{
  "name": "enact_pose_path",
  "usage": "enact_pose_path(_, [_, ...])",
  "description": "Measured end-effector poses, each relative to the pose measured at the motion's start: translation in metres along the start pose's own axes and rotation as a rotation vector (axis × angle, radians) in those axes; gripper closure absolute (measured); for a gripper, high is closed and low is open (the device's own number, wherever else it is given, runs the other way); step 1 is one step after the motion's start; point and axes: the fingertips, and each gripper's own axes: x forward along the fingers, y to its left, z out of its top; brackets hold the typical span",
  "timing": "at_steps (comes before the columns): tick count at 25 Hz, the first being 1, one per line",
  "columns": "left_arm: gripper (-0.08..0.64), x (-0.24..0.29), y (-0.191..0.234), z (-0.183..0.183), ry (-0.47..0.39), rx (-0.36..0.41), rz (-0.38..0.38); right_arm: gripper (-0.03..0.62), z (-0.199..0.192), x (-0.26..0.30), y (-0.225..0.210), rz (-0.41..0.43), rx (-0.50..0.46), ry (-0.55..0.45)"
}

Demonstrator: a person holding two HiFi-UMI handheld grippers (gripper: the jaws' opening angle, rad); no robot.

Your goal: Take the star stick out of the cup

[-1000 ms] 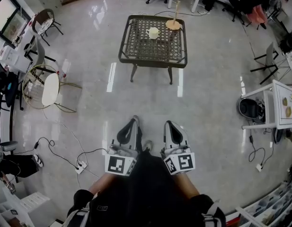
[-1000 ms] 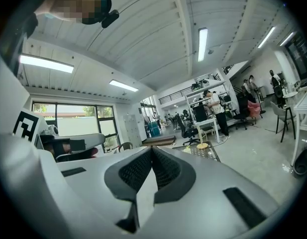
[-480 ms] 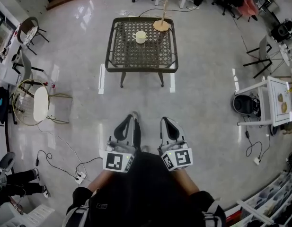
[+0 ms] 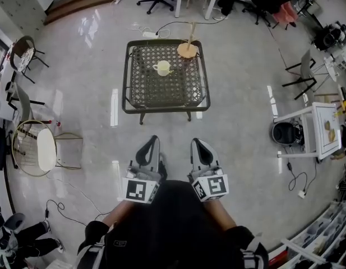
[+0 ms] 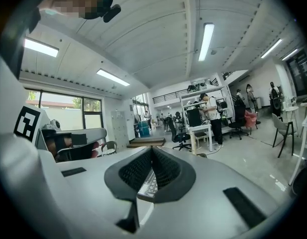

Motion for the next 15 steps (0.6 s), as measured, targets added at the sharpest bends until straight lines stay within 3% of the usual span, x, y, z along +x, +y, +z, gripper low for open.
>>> enact_pose_path(7, [0.548, 0.044, 0.051, 0.007, -0.037, -0.039, 0.029, 0.583, -0.008, 0.070, -0.007, -0.007, 0.000, 0.033])
enact_pose_path(15, [0.548, 0.081, 0.083, -0.006, -0.007, -0.050, 0.061, 0.583, -0.026, 0.138, -0.028, -0.004, -0.005, 0.083])
